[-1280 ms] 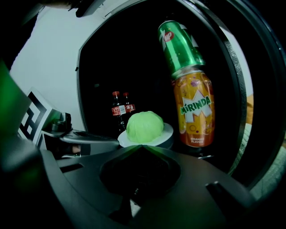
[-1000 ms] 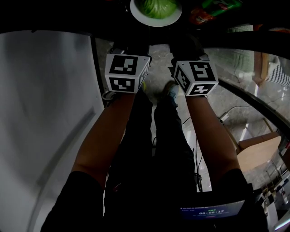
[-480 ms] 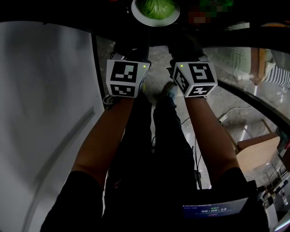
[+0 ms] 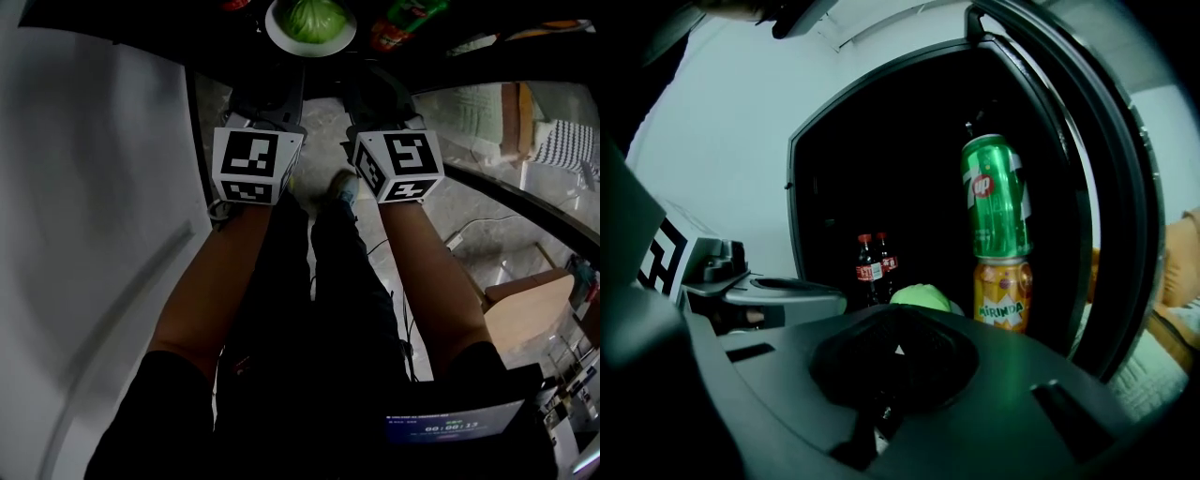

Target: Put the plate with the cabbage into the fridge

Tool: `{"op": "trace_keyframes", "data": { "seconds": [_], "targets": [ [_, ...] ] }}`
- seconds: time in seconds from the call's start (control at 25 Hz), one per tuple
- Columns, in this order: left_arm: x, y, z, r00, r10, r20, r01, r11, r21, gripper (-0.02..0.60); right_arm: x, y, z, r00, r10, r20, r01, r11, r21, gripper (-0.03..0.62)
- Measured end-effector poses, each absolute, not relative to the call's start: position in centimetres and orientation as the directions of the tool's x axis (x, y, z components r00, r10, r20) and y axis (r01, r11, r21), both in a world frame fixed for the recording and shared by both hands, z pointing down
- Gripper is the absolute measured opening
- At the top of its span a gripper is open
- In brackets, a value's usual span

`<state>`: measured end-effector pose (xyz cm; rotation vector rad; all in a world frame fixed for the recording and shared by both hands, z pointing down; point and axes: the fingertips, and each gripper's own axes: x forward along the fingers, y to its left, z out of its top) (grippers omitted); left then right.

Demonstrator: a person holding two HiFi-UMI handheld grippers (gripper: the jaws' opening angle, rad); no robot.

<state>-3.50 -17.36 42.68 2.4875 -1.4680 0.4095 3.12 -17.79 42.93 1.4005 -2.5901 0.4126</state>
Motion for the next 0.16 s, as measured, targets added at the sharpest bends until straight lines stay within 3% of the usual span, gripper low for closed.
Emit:
{"op": "trace_keyframes", "data": {
  "seconds": [0.16],
  "targets": [
    [-2.9, -17.3, 40.4, 0.471, -0.818, 0.332, -0.873, -0.486, 0.041, 0.005, 3.9, -17.6, 40.6, -0.542, -0.801, 0.255, -0.841, 0.52, -0.152, 0.006]
  ]
}}
